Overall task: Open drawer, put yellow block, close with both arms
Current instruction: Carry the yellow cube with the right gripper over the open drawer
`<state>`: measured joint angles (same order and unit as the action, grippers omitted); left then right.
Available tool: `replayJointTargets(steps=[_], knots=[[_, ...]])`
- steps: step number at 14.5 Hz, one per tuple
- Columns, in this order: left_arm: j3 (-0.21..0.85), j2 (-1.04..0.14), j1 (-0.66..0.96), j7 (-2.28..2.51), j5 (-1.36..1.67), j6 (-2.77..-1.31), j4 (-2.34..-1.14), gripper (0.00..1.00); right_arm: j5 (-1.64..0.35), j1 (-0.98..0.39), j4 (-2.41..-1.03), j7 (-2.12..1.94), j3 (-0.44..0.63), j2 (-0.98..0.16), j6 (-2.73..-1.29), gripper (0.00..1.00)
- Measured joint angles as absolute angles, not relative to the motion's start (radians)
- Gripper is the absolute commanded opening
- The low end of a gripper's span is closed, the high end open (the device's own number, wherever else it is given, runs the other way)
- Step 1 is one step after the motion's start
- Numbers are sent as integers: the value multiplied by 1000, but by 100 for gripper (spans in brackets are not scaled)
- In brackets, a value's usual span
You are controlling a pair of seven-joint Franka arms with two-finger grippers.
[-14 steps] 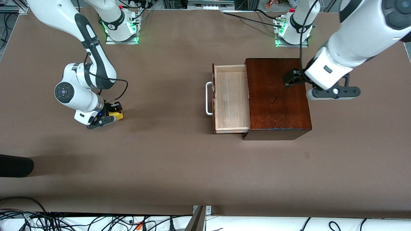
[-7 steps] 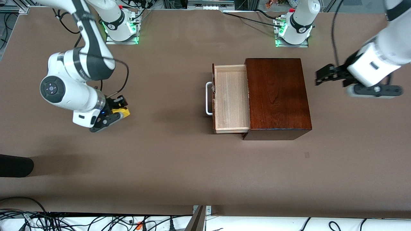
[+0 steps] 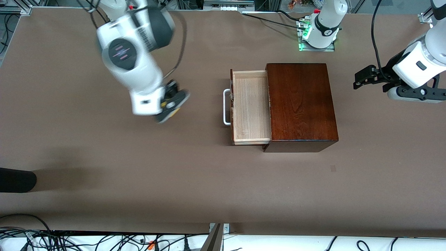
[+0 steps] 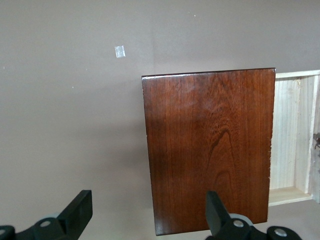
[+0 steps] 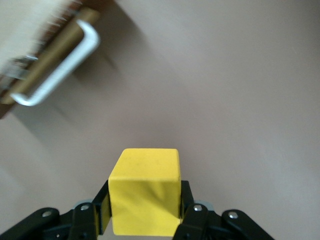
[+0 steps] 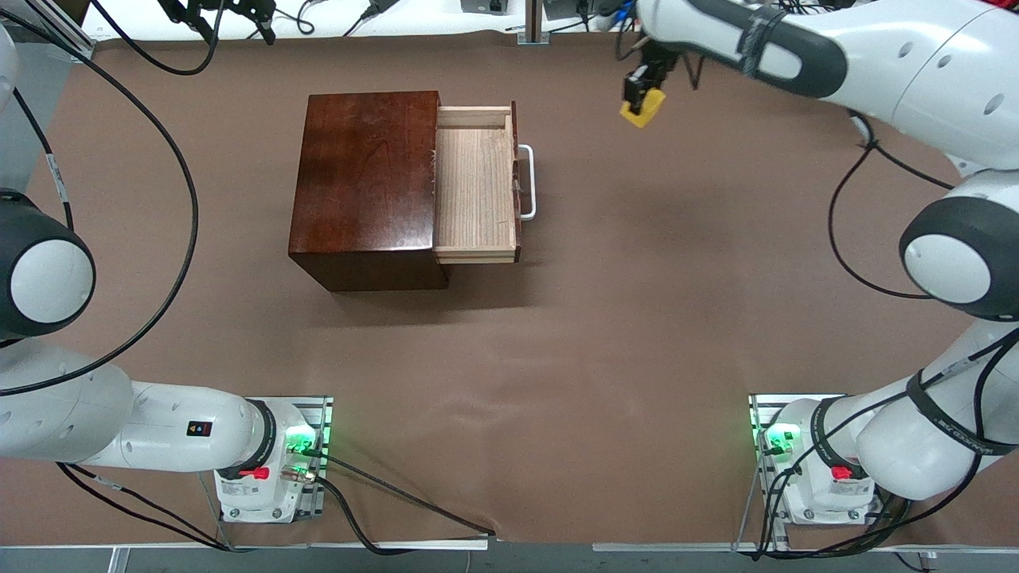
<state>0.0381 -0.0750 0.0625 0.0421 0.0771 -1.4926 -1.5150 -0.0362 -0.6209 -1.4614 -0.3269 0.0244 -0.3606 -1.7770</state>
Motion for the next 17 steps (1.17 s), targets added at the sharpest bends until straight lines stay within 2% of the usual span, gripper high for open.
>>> replayJointTargets(steps=[4, 7, 13, 17], knots=[[39, -74, 62, 15, 42, -1496, -1517, 100, -22, -800, -1323, -326, 23, -446, -1777, 25], [43, -73, 63, 12, 13, -1504, -1517, 100, 5, -883, -1241, -331, 23, -513, -1777, 25], [43, -73, 63, 11, 11, -1507, -1518, 100, 75, -979, -1147, -435, 23, -608, -1777, 25], [43, -73, 63, 11, 11, -1509, -1518, 100, 79, -989, -1098, -530, 25, -671, -1794, 26]])
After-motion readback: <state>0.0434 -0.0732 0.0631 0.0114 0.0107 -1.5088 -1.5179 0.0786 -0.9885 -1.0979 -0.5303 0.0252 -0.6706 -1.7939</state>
